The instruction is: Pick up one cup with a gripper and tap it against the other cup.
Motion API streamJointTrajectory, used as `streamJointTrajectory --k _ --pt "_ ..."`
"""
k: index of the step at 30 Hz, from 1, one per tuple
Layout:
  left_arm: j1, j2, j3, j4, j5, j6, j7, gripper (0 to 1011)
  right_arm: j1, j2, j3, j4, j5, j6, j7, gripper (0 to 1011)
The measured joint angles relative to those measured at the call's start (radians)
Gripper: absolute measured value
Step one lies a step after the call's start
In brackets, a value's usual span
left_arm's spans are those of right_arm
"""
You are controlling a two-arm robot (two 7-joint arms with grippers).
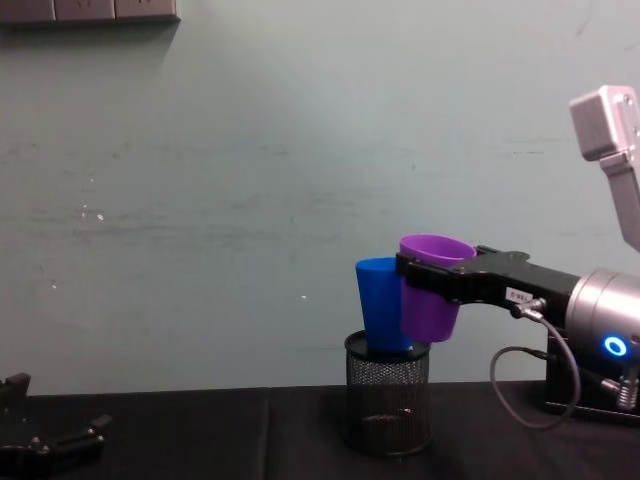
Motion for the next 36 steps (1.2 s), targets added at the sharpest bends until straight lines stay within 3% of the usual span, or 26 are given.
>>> streamJointTrajectory --k 28,36 --pt "0.000 0.000 0.000 0.000 0.000 0.000 0.000 1012 -0.149 0.092 0.013 -0.225 0.024 0.081 -0.029 733" --pt "0.000 0.000 0.000 0.000 0.000 0.000 0.000 1011 -0.143 0.089 0.012 -0.218 0.023 0.080 -0.029 734"
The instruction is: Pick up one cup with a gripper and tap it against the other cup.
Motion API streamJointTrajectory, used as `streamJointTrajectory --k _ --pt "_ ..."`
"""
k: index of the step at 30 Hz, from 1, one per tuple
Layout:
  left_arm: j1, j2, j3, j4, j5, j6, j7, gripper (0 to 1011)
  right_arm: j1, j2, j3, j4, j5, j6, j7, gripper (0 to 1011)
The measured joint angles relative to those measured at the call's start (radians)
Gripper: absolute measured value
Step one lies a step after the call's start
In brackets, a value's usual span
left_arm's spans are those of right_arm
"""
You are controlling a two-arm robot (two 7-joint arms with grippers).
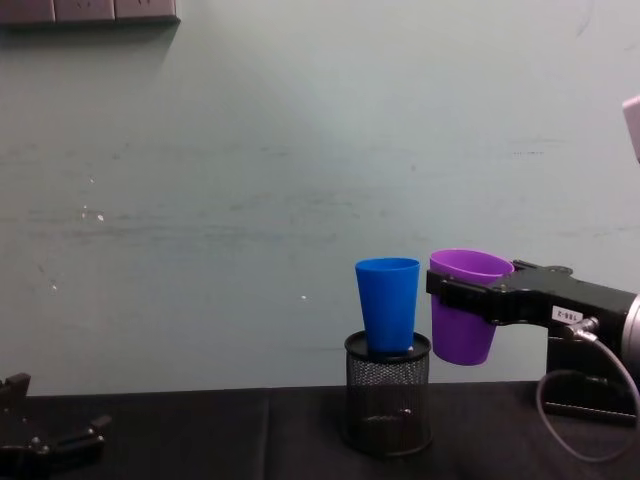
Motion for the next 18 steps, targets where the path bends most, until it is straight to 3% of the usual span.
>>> streamJointTrajectory --k 18 --pt "0.000 0.000 0.000 0.000 0.000 0.000 0.000 1011 0.005 -0.003 -0.002 0.007 -0.003 -0.004 0.000 734"
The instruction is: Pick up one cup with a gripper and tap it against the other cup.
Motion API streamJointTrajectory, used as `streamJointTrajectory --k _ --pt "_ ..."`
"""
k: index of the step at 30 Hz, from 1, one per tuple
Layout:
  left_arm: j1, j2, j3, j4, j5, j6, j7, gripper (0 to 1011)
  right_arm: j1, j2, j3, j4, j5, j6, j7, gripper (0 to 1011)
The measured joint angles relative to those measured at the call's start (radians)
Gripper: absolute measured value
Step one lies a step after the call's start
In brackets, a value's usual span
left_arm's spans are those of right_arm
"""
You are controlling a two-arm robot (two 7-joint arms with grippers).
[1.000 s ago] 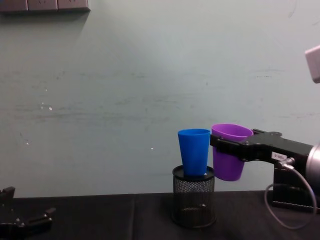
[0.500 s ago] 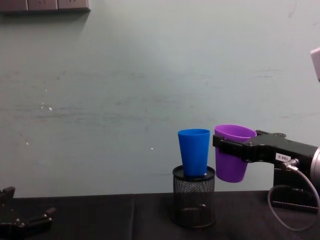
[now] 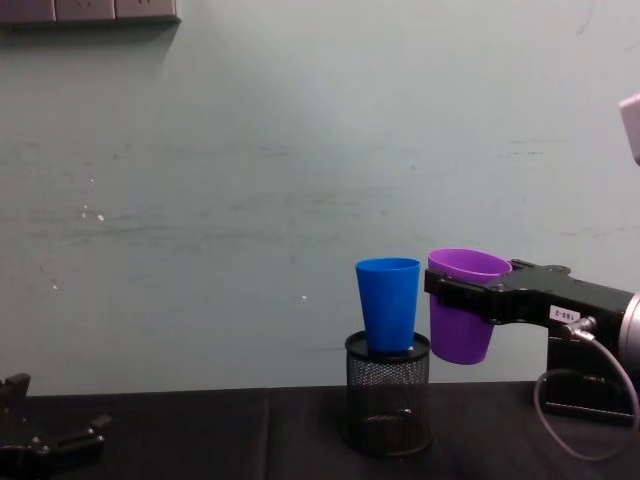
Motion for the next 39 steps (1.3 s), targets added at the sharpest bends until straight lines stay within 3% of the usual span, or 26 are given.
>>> streamJointTrajectory --k 17,39 --pt "0.000 0.000 0.000 0.000 0.000 0.000 0.000 1011 -0.008 0.009 0.000 -0.015 0.003 0.005 0.000 733" --pt "0.000 0.000 0.000 0.000 0.000 0.000 0.000 1011 -0.136 0.097 -0.001 -0.172 0.062 0.058 0.027 733"
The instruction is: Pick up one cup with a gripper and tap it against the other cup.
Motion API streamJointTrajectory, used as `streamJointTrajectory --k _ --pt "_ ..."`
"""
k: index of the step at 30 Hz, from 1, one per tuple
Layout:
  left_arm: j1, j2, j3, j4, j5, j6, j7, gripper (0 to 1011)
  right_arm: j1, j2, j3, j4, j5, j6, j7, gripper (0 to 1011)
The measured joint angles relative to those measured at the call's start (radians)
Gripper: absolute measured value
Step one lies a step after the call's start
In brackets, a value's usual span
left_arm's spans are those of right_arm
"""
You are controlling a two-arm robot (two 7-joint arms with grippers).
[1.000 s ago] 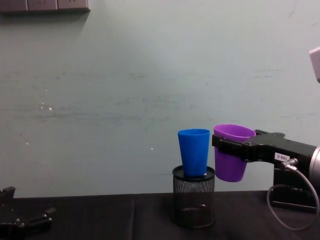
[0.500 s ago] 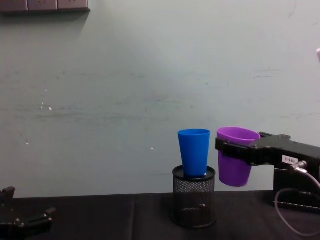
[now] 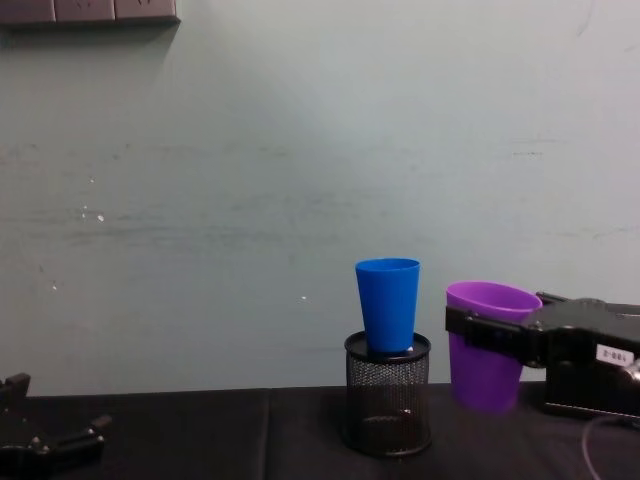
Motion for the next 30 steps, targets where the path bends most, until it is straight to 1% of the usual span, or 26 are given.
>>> streamJointTrajectory --k 5,12,18,30 --pt "0.000 0.000 0.000 0.000 0.000 0.000 0.000 1011 -0.025 0.013 -0.001 -0.016 0.009 -0.009 0.005 734" --pt "0.000 0.000 0.000 0.000 0.000 0.000 0.000 1011 -0.059 0.024 -0.002 -0.025 0.026 -0.039 0.012 733" --pt "0.000 0.000 0.000 0.000 0.000 0.000 0.000 1011 -0.080 0.032 -0.008 -0.030 0.021 -0.059 0.011 733" --pt "0.000 0.000 0.000 0.000 0.000 0.000 0.000 1011 -0.118 0.051 -0.020 -0.034 0.005 -0.076 0.021 734"
